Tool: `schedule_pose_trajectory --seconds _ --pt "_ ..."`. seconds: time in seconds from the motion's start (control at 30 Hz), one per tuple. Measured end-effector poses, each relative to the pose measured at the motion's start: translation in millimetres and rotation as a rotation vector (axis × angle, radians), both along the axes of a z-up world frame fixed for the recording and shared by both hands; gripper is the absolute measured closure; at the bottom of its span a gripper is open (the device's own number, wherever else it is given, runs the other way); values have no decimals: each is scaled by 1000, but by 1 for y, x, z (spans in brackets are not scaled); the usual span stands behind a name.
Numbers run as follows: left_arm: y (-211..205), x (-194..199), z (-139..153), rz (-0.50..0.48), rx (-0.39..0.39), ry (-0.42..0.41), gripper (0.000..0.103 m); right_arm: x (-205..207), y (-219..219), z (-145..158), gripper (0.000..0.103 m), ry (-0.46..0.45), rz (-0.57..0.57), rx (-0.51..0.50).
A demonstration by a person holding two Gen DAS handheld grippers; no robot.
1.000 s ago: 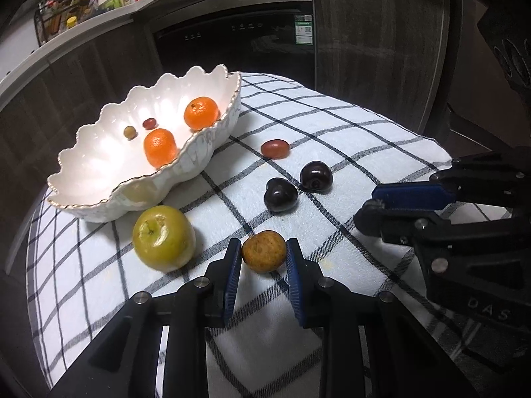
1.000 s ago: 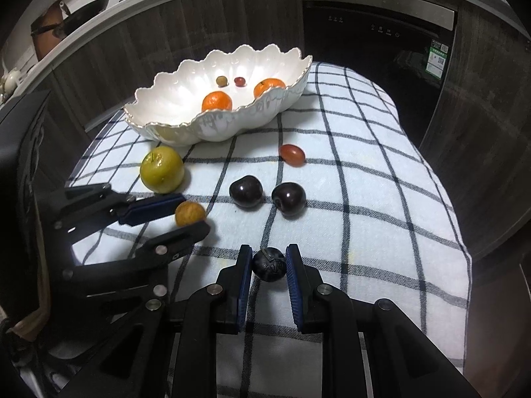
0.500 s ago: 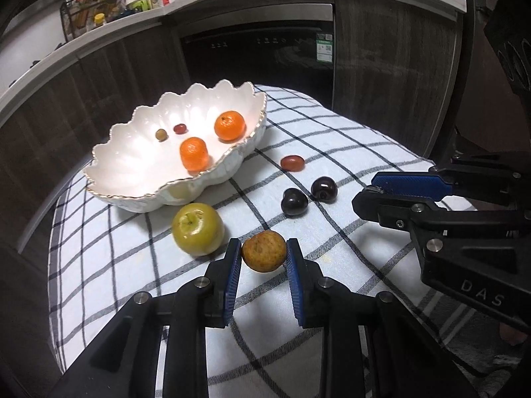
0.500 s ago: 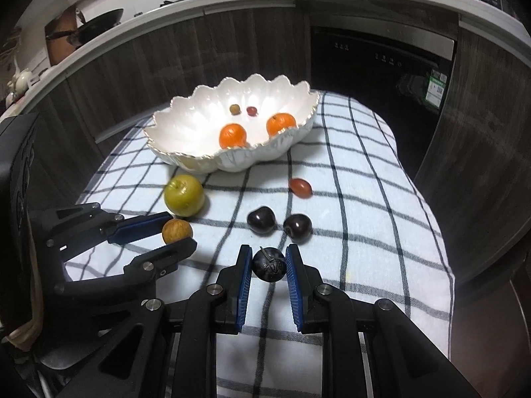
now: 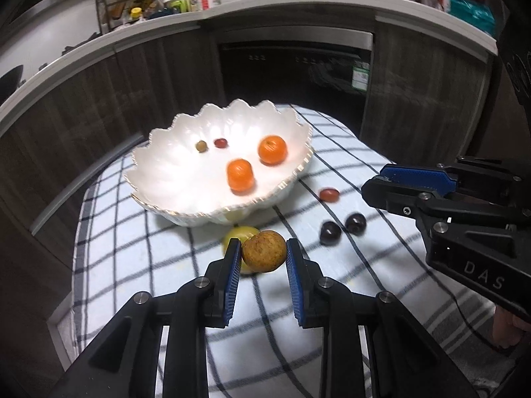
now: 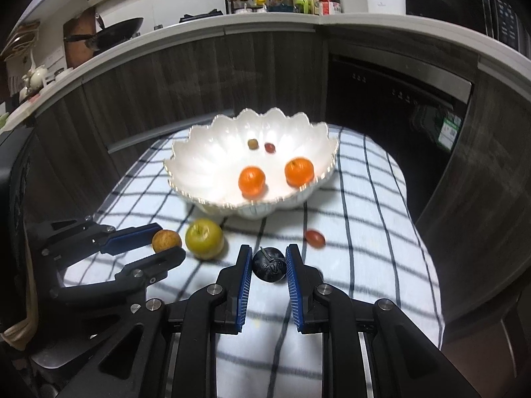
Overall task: Organize fruits
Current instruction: 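Lift both held fruits and carry them over the bowl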
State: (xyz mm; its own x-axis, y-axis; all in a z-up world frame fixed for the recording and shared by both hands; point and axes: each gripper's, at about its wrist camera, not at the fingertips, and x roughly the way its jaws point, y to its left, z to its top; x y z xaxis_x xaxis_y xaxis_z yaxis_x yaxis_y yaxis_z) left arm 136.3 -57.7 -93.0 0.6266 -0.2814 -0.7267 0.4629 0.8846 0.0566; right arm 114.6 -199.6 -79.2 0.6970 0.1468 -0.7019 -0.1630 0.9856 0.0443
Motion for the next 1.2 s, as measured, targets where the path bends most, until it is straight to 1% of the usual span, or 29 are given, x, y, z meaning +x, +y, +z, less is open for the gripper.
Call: schedule_pose_trajectory --seconds 0.17,0.37,0.43,0.53,0.63,0.77,1.0,1.2 --pt "5 17 14 27 -7 -25 75 18 5 16 81 -30 15 -17" --pt "13 41 28 59 -27 -37 75 40 9 27 81 -51 34 -32" --pt "16 47 30 69 -25 -46 75 47 10 29 81 -50 35 -29" --pt "20 60 33 82 -37 -37 75 61 11 30 81 -33 37 -23" --pt "20 71 34 89 -31 -38 75 73 10 29 81 -14 36 -4" --pt "22 86 35 101 -43 -30 75 90 9 27 81 -1 26 14" --pt "22 113 26 110 -38 -12 75 114 12 26 81 -4 16 0" --pt "20 133 12 118 -18 32 75 135 10 11 81 30 6 -5"
